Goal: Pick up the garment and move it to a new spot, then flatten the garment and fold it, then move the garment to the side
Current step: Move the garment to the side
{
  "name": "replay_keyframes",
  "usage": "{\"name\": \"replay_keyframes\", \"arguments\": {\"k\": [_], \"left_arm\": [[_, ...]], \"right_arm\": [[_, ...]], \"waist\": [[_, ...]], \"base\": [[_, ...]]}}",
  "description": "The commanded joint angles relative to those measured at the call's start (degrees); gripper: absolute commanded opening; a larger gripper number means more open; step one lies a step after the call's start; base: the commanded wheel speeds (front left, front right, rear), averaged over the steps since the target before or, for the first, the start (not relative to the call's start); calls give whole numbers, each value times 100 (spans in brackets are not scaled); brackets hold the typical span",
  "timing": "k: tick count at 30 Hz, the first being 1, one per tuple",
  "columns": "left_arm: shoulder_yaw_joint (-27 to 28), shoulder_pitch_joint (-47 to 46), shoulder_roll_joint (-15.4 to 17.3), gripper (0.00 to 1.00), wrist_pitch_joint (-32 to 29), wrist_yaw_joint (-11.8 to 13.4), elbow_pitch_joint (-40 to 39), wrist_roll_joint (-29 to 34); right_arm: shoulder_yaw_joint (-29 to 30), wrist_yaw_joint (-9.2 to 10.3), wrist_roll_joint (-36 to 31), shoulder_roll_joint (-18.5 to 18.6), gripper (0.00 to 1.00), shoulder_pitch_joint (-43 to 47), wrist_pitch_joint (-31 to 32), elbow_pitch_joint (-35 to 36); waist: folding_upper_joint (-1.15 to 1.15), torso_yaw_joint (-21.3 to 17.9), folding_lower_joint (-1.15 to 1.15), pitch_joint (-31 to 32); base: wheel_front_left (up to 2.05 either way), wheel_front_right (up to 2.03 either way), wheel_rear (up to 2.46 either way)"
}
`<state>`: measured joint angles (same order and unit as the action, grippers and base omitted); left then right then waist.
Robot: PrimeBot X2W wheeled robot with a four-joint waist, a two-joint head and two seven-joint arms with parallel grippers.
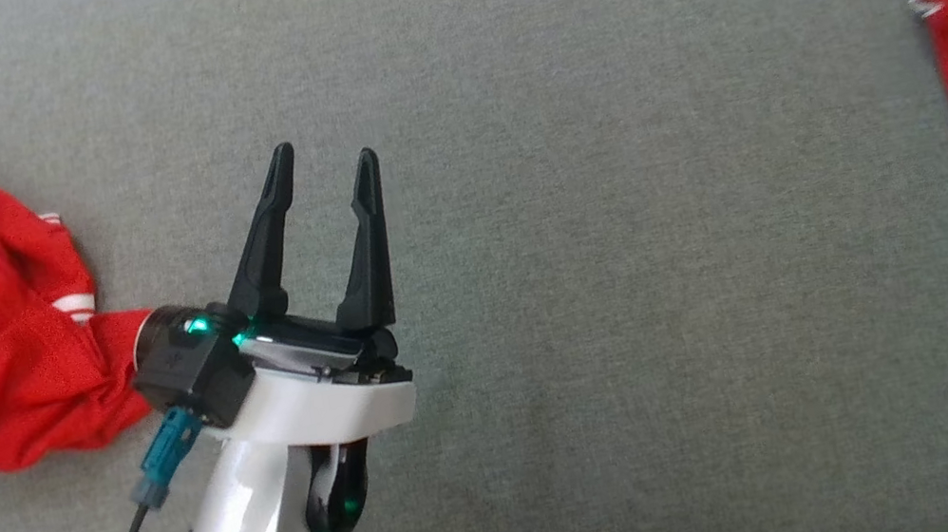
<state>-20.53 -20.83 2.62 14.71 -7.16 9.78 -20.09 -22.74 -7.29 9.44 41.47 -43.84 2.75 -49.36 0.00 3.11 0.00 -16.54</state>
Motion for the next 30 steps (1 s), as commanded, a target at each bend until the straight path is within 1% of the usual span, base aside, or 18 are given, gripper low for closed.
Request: {"name": "replay_keyframes", "arguments": {"k": [1,3,5,11,14,15,19,22,26,30], "left_arm": [[203,-84,26,100,29,-31,-154,55],[249,-43,26,100,29,-32,-142,69],[314,11,26,100,29,-32,-143,75],[502,243,26,100,29,-32,-157,96],[630,417,26,100,29,-29,-174,104],[630,417,26,100,29,-29,-174,104],[814,685,26,100,29,-1,-174,102],[924,898,26,100,29,11,-180,124],[1063,1177,26,100,29,1,-148,143],[1177,1416,26,100,29,-12,-33,157]], "right_arm": [[124,-20,-70,67,100,31,-91,164],[409,-20,-211,-135,100,-7,-161,278],[704,-20,-335,-413,100,-1,-257,438],[1365,-20,-371,-1519,100,259,-553,1236],[1616,-20,-290,-2081,100,500,-706,1757],[1616,-20,-290,-2081,100,500,-706,1757],[1981,-20,-112,-2807,100,992,-997,2275],[1977,-20,-28,-3304,100,1450,-1187,2518],[1859,-20,109,-3702,100,2105,-1473,2758],[1778,-20,224,-3841,100,2798,-1684,2884]], "waist": [[0,-38,0,80],[0,-65,0,181],[0,-97,0,304],[0,-134,0,757],[0,-147,0,994],[0,-147,0,994],[0,-154,0,1275],[0,-144,0,1431],[0,-149,0,1592],[0,-169,0,1695]], "base": [[0,0,0],[0,0,0],[0,0,0],[0,0,0],[0,0,0],[0,0,0],[0,0,0],[0,0,0],[0,0,0],[0,0,0]]}}
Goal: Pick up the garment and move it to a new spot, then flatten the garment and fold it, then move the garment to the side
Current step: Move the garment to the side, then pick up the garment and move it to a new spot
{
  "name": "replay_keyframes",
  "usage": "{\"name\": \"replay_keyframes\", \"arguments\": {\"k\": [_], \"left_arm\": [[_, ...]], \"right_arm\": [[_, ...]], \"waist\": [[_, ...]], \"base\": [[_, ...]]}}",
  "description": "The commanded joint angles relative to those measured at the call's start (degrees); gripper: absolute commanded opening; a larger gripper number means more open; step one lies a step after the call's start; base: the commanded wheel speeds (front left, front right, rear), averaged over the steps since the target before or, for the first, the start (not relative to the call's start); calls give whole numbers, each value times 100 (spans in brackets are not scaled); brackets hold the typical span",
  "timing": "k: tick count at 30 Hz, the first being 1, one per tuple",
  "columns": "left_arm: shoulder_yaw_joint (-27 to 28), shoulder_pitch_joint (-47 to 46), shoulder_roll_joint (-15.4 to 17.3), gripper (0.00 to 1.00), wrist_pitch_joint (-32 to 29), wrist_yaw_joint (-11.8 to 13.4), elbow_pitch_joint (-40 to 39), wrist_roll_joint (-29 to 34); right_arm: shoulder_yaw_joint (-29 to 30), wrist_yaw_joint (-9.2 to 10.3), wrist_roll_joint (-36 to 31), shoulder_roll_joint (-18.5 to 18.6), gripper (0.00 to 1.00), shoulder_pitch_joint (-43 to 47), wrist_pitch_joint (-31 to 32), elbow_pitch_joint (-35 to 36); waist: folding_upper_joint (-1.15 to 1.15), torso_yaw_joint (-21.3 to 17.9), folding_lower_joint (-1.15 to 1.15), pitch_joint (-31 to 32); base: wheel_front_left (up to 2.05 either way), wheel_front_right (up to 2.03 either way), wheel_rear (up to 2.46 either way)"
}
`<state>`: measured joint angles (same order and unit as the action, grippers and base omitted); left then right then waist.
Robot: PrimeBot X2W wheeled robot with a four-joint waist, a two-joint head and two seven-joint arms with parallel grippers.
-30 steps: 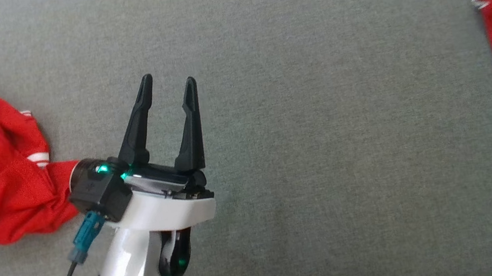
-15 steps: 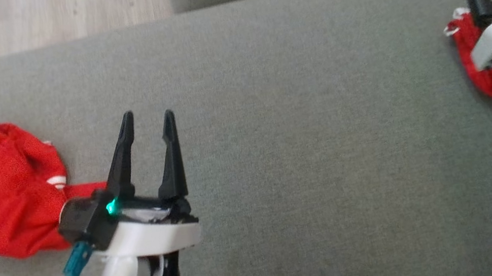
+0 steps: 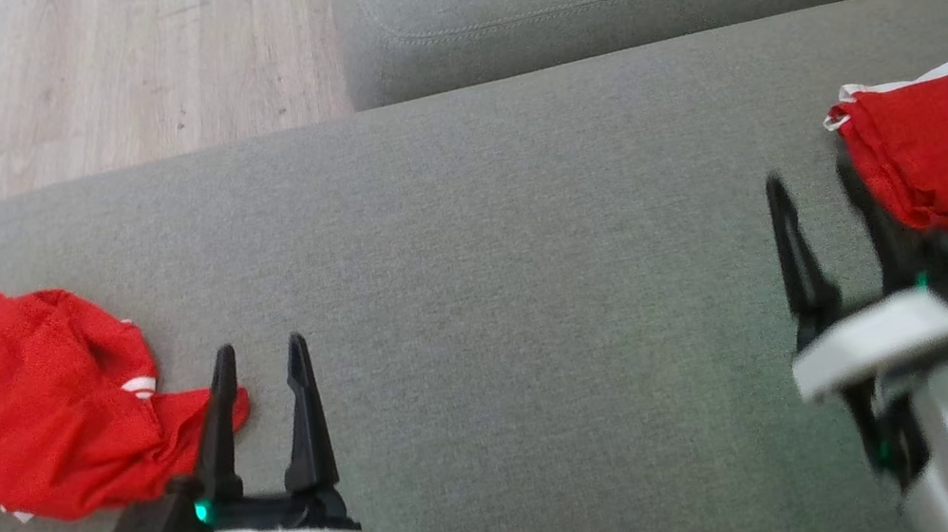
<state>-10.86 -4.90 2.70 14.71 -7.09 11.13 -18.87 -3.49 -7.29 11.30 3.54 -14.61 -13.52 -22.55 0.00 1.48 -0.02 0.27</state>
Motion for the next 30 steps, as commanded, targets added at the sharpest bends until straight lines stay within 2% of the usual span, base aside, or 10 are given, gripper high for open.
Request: {"name": "replay_keyframes", "arguments": {"k": [1,7,14,30], "left_arm": [[224,-128,18,100,29,-21,-155,23],[308,137,18,100,29,-31,-208,-11],[385,181,18,100,29,-36,-465,-25],[294,253,18,100,29,-39,-412,-11]], "right_arm": [[-181,-20,98,-57,100,38,-86,215],[-340,-20,563,-65,100,720,-145,585],[-295,-20,447,-66,100,938,-147,869],[-319,-20,410,-66,100,1032,-147,932]], "waist": [[0,-7,2,30],[0,-42,2,49],[0,-22,2,32],[0,-53,2,22]], "base": [[0,0,0],[0,0,0],[0,0,0],[0,0,0]]}}
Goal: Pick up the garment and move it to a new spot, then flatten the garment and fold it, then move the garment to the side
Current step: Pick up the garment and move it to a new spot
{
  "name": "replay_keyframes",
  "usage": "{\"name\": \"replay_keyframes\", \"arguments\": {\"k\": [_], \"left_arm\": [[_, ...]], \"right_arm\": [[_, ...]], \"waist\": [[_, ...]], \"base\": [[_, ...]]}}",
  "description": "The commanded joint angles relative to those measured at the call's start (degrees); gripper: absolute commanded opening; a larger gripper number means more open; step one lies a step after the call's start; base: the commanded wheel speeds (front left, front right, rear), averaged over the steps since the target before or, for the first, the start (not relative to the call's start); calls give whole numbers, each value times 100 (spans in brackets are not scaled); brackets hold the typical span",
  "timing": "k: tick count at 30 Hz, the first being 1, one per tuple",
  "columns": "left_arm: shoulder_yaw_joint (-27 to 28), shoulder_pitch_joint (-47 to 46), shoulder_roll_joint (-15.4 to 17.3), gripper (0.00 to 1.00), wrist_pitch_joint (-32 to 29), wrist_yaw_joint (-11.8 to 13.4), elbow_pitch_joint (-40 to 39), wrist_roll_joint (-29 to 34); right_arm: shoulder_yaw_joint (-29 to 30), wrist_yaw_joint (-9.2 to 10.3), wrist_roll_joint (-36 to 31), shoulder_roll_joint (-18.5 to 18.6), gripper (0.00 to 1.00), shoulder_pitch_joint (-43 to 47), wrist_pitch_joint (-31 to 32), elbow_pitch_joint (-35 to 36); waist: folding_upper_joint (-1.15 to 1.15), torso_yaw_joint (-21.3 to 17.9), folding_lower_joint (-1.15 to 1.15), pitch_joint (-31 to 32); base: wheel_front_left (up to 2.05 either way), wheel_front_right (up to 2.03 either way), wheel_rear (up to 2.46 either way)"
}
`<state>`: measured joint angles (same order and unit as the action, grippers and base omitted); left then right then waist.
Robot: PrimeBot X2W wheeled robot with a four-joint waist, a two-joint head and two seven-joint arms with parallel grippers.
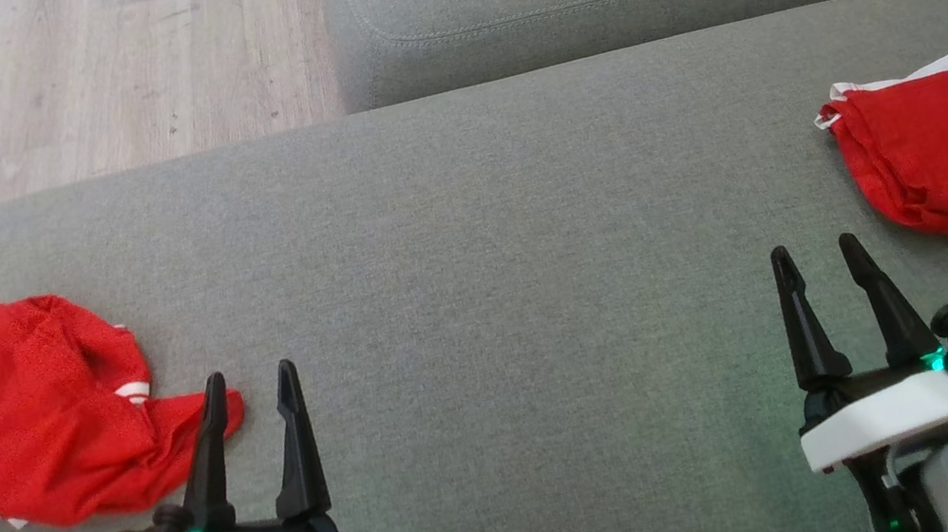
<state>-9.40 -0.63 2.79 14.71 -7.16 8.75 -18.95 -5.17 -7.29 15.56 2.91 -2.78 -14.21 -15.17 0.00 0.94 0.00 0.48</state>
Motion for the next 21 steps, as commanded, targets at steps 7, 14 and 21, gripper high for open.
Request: {"name": "replay_keyframes", "arguments": {"k": [7,14,21], "left_arm": [[166,-213,9,100,29,-32,-116,-17],[326,-163,9,100,29,-11,-77,-26],[532,-73,9,100,29,5,-56,103]], "right_arm": [[-199,-20,-19,-2,100,-114,-78,159],[-367,-20,30,-3,100,-56,-78,151],[-577,-20,128,-3,100,40,-79,140]], "waist": [[0,147,0,24],[0,621,0,165],[0,1217,0,310]], "base": [[0,0,0],[0,0,0],[0,0,0]]}}
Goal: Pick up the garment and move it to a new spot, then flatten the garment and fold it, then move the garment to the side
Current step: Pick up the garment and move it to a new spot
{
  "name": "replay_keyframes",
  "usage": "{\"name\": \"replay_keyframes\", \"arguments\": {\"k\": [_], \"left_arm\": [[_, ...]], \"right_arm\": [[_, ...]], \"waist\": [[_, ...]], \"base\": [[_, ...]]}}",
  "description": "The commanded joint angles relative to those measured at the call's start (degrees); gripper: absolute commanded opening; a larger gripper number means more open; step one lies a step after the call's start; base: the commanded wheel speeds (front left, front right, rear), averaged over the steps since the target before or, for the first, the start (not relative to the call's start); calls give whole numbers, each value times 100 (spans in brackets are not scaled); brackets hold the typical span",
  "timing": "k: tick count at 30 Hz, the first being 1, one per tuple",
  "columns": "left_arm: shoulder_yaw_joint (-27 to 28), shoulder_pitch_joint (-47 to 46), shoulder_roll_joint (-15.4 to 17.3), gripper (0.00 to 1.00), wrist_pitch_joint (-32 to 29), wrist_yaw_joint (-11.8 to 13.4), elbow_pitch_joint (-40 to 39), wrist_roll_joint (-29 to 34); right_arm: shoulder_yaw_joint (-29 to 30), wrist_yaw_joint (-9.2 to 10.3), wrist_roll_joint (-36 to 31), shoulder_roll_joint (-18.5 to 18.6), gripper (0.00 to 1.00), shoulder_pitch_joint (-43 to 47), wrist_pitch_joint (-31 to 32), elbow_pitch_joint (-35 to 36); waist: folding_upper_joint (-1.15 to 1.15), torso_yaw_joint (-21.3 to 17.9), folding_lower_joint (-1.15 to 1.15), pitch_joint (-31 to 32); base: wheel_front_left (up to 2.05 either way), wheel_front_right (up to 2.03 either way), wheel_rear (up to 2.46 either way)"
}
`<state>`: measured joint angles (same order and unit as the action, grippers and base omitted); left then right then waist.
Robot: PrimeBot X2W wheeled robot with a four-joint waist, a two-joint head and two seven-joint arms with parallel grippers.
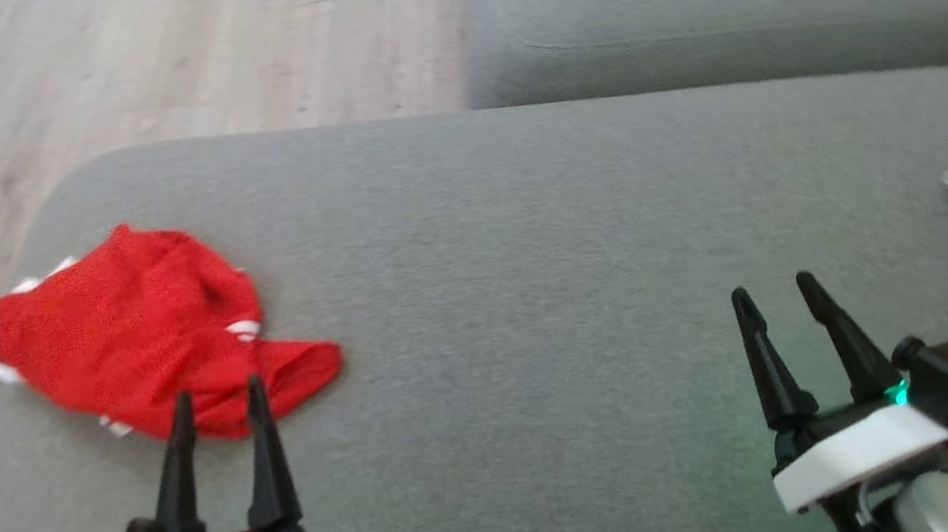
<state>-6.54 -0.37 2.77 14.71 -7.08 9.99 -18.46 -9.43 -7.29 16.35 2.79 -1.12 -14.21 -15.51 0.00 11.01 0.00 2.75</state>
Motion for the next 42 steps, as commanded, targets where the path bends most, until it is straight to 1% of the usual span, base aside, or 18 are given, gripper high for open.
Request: {"name": "replay_keyframes", "arguments": {"k": [1,9,14,19,24,30,32,35,37,39,42], "left_arm": [[284,-86,10,100,29,0,-184,76],[513,22,10,100,29,-4,-142,209],[530,72,10,100,29,34,-136,246],[609,65,10,100,29,29,-166,301],[702,12,10,100,29,49,-238,293],[987,-407,55,100,29,28,-306,438],[1054,-708,201,100,29,10,-203,481],[1054,-1366,575,100,29,-15,80,514],[1003,-1865,879,100,-20,-26,370,498],[943,-2405,1206,100,-244,-32,731,465],[694,-3192,1659,100,-769,-37,1347,384]], "right_arm": [[-183,-20,63,9,100,-116,-79,170],[-445,-20,90,9,100,-55,-79,113],[-516,-20,162,9,100,-29,-79,86],[-551,-20,207,9,100,-20,-79,77],[-568,-20,192,9,100,-35,-79,86],[-439,-20,25,9,100,-223,-79,177],[-344,-20,-73,9,100,-326,-79,240],[-196,-20,-243,9,100,-505,-79,347],[-88,-20,-352,9,100,-629,-79,437],[3,-20,-463,9,100,-752,-79,522],[124,-20,-601,9,100,-926,-79,648]], "waist": [[0,292,0,98],[0,814,0,190],[0,991,0,213],[0,1049,0,179],[0,1025,0,94],[0,858,0,-327],[0,791,0,-540],[0,679,0,-890],[0,600,0,-1118],[0,518,0,-1339],[0,410,0,-1630]], "base": [[0,0,0],[0,0,0],[0,0,0],[0,0,0],[0,0,0],[0,0,0],[0,0,0],[0,0,0],[0,0,0],[0,0,0],[0,0,0]]}}
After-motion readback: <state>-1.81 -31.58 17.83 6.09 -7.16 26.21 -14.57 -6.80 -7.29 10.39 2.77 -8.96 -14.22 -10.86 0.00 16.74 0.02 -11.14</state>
